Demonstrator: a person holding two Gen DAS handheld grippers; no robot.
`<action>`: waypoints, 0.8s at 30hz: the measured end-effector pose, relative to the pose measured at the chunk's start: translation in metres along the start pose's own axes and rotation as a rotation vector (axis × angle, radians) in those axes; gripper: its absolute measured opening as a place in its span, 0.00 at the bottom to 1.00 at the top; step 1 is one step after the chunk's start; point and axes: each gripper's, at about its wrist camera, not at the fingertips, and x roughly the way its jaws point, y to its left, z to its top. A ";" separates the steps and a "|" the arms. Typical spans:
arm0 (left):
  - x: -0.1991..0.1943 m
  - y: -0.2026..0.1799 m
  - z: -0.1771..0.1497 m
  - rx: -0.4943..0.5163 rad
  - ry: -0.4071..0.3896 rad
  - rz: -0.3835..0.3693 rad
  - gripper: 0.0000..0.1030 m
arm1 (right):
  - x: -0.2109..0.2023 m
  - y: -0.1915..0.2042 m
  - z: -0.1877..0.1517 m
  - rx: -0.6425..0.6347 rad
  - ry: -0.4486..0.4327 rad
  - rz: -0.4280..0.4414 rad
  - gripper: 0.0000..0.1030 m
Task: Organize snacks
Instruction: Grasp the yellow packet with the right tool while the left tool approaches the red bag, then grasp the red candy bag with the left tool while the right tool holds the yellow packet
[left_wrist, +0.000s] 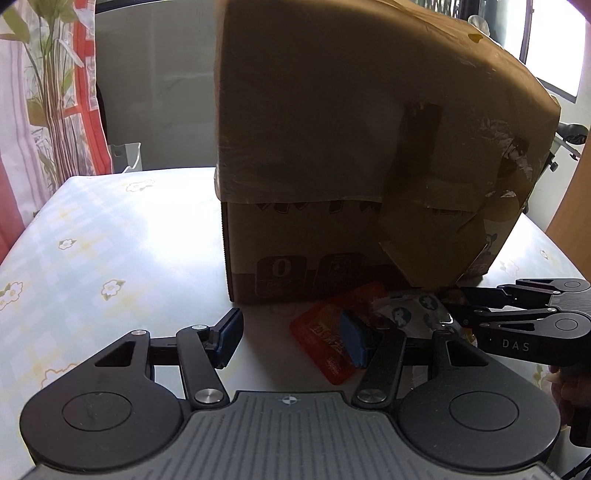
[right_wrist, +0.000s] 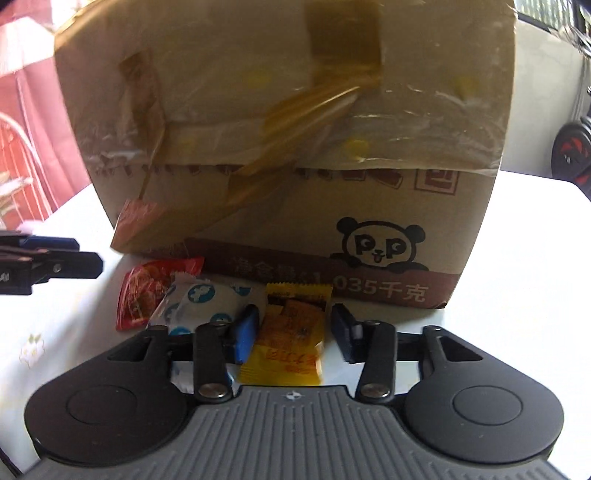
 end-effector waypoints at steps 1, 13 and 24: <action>0.004 -0.002 0.000 0.010 0.003 -0.003 0.59 | -0.002 0.000 -0.003 -0.005 -0.003 0.007 0.37; 0.038 -0.033 0.001 0.145 0.017 -0.059 0.59 | -0.024 -0.014 -0.027 0.054 -0.044 0.002 0.36; 0.035 -0.035 -0.014 0.148 0.041 -0.078 0.60 | -0.018 -0.009 -0.028 0.039 -0.054 -0.001 0.36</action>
